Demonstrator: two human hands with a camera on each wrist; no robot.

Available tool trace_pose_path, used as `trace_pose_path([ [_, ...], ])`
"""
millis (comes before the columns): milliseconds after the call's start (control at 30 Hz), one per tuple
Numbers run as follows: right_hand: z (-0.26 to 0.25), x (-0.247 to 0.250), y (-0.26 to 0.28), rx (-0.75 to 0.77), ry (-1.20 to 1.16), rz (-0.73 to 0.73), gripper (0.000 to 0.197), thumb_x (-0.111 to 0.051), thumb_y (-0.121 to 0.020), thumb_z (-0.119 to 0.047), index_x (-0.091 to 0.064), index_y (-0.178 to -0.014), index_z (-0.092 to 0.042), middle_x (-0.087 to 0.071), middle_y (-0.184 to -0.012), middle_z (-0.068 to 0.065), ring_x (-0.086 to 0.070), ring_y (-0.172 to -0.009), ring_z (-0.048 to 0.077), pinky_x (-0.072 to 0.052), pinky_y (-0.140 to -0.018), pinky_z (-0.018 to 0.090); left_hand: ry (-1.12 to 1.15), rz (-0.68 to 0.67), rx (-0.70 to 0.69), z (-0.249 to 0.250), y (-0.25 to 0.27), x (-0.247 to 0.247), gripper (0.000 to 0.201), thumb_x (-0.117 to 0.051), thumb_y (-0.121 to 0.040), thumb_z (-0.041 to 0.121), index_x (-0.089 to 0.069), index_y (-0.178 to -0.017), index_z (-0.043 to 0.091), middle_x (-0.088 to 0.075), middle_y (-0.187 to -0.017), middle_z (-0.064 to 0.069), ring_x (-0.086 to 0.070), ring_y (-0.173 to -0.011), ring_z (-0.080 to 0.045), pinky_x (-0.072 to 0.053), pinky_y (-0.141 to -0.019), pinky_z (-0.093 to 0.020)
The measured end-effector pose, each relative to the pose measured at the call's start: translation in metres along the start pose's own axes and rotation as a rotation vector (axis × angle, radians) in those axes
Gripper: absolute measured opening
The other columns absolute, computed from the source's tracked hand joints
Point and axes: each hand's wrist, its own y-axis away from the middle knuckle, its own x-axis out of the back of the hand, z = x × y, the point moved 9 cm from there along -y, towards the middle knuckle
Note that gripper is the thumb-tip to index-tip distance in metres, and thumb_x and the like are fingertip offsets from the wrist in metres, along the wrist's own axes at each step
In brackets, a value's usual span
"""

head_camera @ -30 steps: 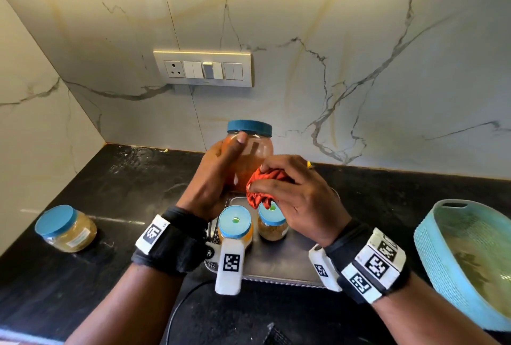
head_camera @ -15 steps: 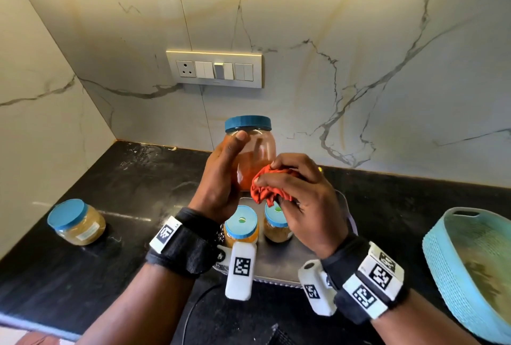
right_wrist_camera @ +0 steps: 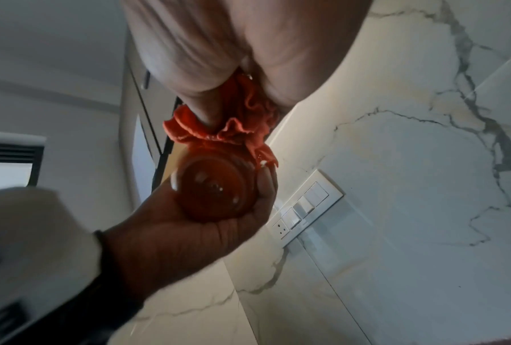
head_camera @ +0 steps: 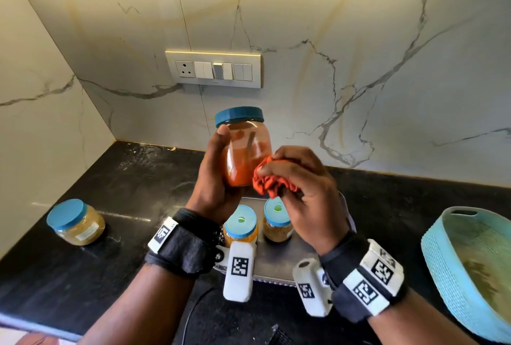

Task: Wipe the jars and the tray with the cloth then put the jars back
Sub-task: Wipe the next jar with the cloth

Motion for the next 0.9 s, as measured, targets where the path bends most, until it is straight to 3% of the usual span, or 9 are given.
trace_pose_path([
  [100, -0.004, 0.000, 0.009, 0.059, 0.115, -0.041, 0.031, -0.062, -0.084, 0.005, -0.077, -0.107, -0.011, -0.061, -0.115, 0.011, -0.059, -0.113, 0.020, -0.052, -0.096, 0.029, -0.065, 0.014, 0.010, -0.004, 0.000, 0.004, 0.069, -0.050, -0.099, 0.059, -0.056, -0.142, 0.006, -0.069, -0.125, -0.022, -0.068, -0.110, -0.034, -0.053, -0.099, -0.050],
  [233, -0.003, -0.015, 0.012, 0.136, 0.264, -0.177, 0.027, -0.056, -0.091, -0.006, -0.077, -0.106, -0.015, -0.062, -0.116, 0.012, -0.059, -0.107, 0.025, -0.054, -0.089, 0.036, -0.263, 0.028, 0.036, -0.001, -0.002, 0.003, 0.050, -0.055, -0.103, 0.046, -0.063, -0.130, 0.005, -0.072, -0.118, -0.023, -0.072, -0.099, -0.034, -0.060, -0.079, -0.042],
  [333, -0.006, -0.022, 0.016, 0.230, 0.309, -0.254, 0.024, -0.061, -0.092, -0.006, -0.076, -0.108, -0.015, -0.062, -0.116, 0.013, -0.059, -0.106, 0.025, -0.055, -0.088, 0.036, -0.383, 0.043, -0.021, -0.004, -0.004, 0.007, 0.077, -0.079, -0.082, 0.053, -0.056, -0.135, 0.003, -0.070, -0.124, -0.024, -0.072, -0.109, -0.041, -0.060, -0.084, -0.049],
  [400, -0.004, -0.013, 0.010, 0.211, 0.255, -0.198, 0.025, -0.064, -0.089, -0.001, -0.076, -0.106, -0.015, -0.061, -0.116, 0.011, -0.058, -0.106, 0.023, -0.053, -0.091, 0.034, -0.402, 0.037, -0.044, -0.010, -0.003, 0.006, 0.081, -0.084, -0.077, 0.055, -0.057, -0.135, 0.004, -0.069, -0.124, -0.024, -0.071, -0.112, -0.044, -0.060, -0.088, -0.056],
  [500, 0.019, 0.011, -0.011, 0.027, 0.115, -0.030, 0.037, -0.064, -0.082, 0.012, -0.076, -0.108, -0.012, -0.060, -0.112, 0.011, -0.060, -0.107, 0.022, -0.053, -0.093, 0.031, -0.373, 0.040, -0.048, -0.017, -0.002, 0.003, 0.085, -0.084, -0.074, 0.061, -0.057, -0.136, 0.009, -0.068, -0.129, -0.020, -0.069, -0.118, -0.040, -0.057, -0.095, -0.064],
  [600, 0.030, 0.022, -0.022, -0.075, 0.031, 0.049, 0.036, -0.069, -0.081, 0.014, -0.075, -0.110, -0.007, -0.061, -0.109, 0.010, -0.062, -0.107, 0.021, -0.054, -0.093, 0.032, -0.363, 0.048, -0.069, -0.011, -0.004, -0.002, 0.089, -0.084, -0.073, 0.063, -0.056, -0.138, 0.009, -0.066, -0.132, -0.020, -0.067, -0.122, -0.039, -0.054, -0.098, -0.066],
  [700, 0.010, 0.014, -0.010, 0.020, 0.116, -0.013, 0.036, -0.062, -0.082, 0.009, -0.075, -0.109, -0.010, -0.060, -0.111, 0.008, -0.059, -0.107, 0.019, -0.051, -0.094, 0.027, -0.269, 0.039, -0.093, 0.002, -0.007, -0.009, 0.074, -0.075, -0.084, 0.053, -0.057, -0.137, 0.006, -0.067, -0.131, -0.021, -0.068, -0.117, -0.039, -0.058, -0.094, -0.058],
  [767, -0.003, 0.004, 0.003, 0.092, 0.169, -0.060, 0.032, -0.060, -0.086, 0.004, -0.076, -0.109, -0.012, -0.060, -0.112, 0.009, -0.059, -0.107, 0.023, -0.050, -0.094, 0.030, -0.217, 0.021, -0.102, 0.007, -0.008, -0.012, 0.061, -0.069, -0.090, 0.047, -0.061, -0.133, 0.004, -0.068, -0.125, -0.021, -0.067, -0.112, -0.037, -0.056, -0.092, -0.048],
  [900, -0.005, 0.004, 0.001, 0.184, 0.208, -0.104, 0.029, -0.060, -0.090, 0.001, -0.076, -0.110, -0.011, -0.062, -0.113, 0.014, -0.060, -0.106, 0.026, -0.051, -0.093, 0.032, -0.165, 0.000, -0.052, -0.001, -0.005, -0.012, 0.069, -0.067, -0.093, 0.048, -0.053, -0.144, 0.004, -0.061, -0.135, -0.030, -0.063, -0.118, -0.042, -0.048, -0.103, -0.058],
])
